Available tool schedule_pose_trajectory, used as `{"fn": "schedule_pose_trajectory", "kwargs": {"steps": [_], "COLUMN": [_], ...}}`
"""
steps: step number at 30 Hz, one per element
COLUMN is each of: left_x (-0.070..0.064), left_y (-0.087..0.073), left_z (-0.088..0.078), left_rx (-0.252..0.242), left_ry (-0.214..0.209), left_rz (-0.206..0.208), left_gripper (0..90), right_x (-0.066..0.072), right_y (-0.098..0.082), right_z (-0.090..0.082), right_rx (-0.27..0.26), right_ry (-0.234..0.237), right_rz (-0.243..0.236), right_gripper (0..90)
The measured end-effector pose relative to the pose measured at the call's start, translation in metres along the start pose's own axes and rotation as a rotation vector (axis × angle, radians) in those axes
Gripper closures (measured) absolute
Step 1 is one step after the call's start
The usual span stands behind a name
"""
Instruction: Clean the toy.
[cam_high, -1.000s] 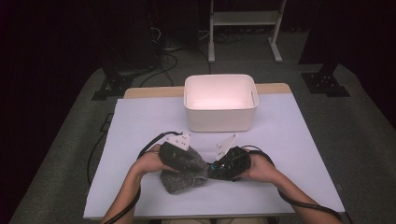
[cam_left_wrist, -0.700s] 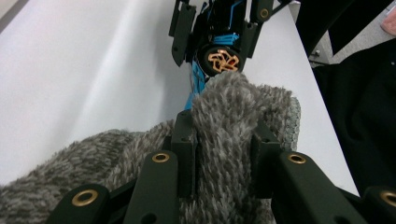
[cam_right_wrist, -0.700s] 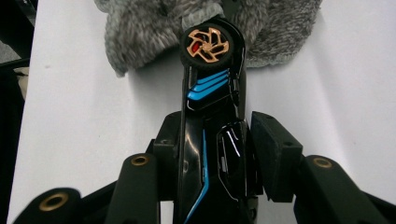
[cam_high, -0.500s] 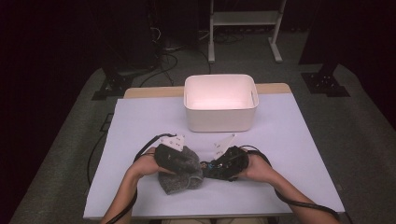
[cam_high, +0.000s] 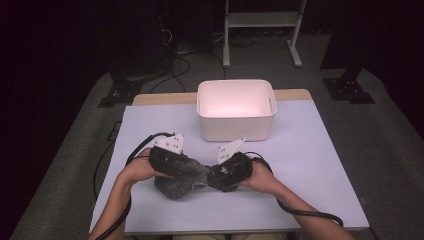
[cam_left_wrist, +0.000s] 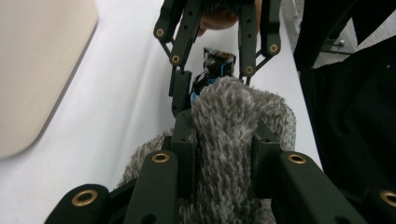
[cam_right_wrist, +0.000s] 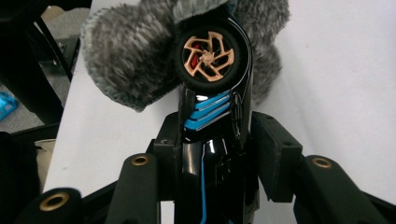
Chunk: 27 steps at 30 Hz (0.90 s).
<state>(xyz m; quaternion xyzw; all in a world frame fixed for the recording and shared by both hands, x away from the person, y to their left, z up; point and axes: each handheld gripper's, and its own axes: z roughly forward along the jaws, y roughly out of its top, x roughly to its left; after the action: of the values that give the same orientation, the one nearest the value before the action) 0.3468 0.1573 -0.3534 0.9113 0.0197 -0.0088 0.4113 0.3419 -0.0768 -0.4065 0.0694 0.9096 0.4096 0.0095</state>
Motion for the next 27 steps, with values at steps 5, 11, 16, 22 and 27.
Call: {"fn": "schedule_pose_trajectory", "kwargs": {"steps": [5, 11, 16, 22, 27], "left_x": [0.001, 0.001, 0.003, 0.008, 0.008], "left_y": [0.009, 0.013, 0.015, 0.008, 0.013], "left_z": [0.006, 0.011, 0.023, 0.044, 0.052], "left_rx": [0.002, 0.002, 0.009, 0.009, -0.020], "left_ry": [-0.017, -0.034, -0.060, -0.091, -0.107], "left_rz": [0.023, 0.024, 0.019, -0.008, 0.007], "left_gripper": [69.7, 70.0, 70.1, 70.0, 71.0], "right_x": [0.001, 0.004, 0.006, 0.009, 0.009], "right_y": [-0.011, -0.027, -0.041, -0.052, -0.056], "right_z": [-0.011, -0.030, -0.046, -0.057, -0.060], "right_rx": [-0.008, -0.032, -0.035, -0.047, -0.069], "right_ry": [-0.010, -0.028, -0.063, -0.068, -0.067], "right_rz": [0.006, 0.018, 0.021, 0.037, 0.048], "right_gripper": [55.9, 55.9, 55.7, 55.9, 56.0]}}
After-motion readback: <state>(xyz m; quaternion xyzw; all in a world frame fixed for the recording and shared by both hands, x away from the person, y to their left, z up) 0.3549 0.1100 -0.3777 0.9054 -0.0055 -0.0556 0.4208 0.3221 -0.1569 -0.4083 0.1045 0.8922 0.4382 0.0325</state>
